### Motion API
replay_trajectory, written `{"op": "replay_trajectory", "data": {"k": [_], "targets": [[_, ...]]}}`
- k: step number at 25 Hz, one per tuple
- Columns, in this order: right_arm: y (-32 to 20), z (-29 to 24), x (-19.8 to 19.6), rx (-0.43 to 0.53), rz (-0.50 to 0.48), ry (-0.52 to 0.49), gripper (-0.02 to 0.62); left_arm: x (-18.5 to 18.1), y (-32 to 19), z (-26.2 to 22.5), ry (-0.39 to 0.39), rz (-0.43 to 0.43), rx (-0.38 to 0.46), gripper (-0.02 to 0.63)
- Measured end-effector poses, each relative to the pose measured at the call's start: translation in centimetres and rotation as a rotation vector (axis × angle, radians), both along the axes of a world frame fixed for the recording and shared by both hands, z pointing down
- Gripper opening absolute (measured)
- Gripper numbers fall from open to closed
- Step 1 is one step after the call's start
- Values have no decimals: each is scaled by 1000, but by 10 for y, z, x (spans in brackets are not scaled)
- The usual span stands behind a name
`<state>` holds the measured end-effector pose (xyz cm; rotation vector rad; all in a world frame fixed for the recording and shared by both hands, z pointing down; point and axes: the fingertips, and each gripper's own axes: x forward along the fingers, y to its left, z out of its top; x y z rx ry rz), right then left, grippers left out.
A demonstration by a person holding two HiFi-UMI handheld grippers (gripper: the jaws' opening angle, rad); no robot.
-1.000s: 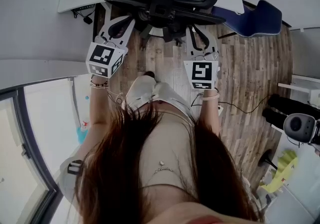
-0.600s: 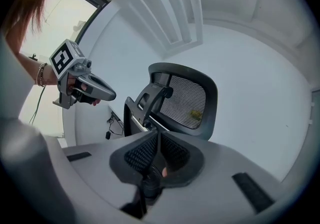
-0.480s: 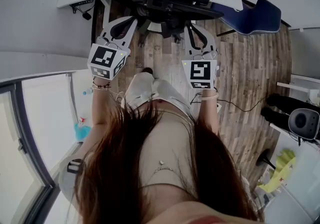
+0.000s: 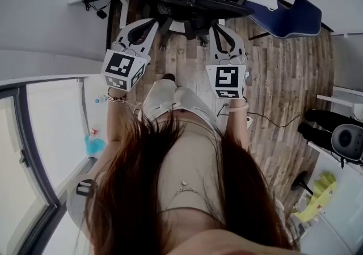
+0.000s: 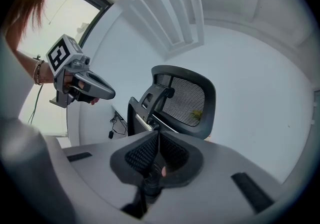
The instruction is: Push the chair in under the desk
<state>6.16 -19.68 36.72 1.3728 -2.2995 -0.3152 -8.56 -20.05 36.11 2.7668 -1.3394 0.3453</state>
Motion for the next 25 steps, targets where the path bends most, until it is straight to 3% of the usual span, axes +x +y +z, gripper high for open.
{"op": "replay_trajectory", "data": {"k": [13,25], "targets": [[9,0,9,2,6,-13,34,12,11,-4,2,-1,3,5],[11,1,14,-8,31,-11,34,17,14,-9,67,10,-5,5]]}}
